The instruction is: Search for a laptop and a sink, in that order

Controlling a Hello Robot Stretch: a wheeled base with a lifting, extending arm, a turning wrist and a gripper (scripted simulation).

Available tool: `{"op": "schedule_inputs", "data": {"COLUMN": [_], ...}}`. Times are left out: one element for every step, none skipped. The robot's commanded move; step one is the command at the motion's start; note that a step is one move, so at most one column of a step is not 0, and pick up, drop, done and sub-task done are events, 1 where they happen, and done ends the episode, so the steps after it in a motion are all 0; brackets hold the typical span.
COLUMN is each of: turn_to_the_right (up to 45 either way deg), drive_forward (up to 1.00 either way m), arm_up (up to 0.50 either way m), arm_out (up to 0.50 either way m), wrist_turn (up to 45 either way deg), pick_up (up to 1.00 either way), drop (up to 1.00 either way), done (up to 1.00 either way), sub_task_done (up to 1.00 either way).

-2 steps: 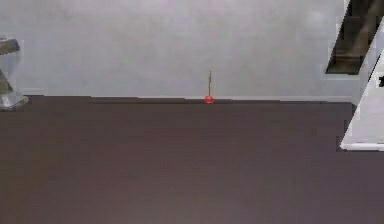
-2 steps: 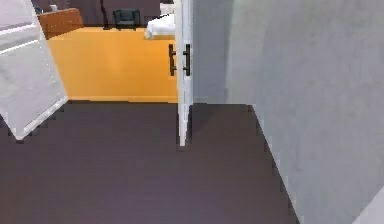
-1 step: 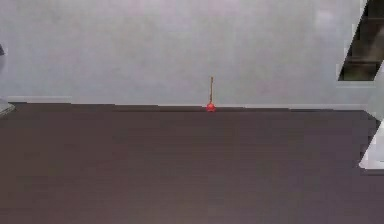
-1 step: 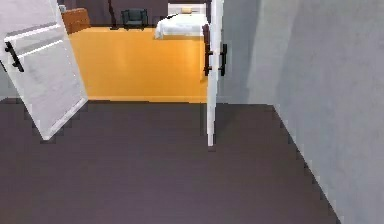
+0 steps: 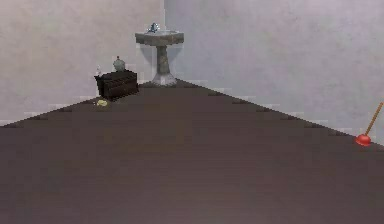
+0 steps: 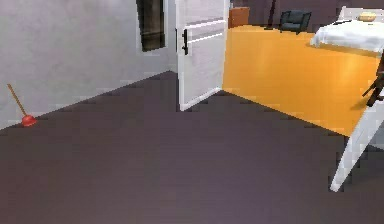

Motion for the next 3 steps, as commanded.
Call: {"op": "schedule_inputs", "data": {"turn_to_the_right": [0.0,-9.0,0.0], "drive_forward": [0.25,0.0,1.0], "arm_up": [0.0,0.0,0.0], "arm_out": [0.0,0.0,0.0], "wrist_turn": [0.0,0.0,0.0], "pick_up": [0.0,0.0,0.0], "drop": [0.0,0.0,0.0], "done": [0.0,0.0,0.0], "sub_task_done": [0.0,0.0,0.0]}}
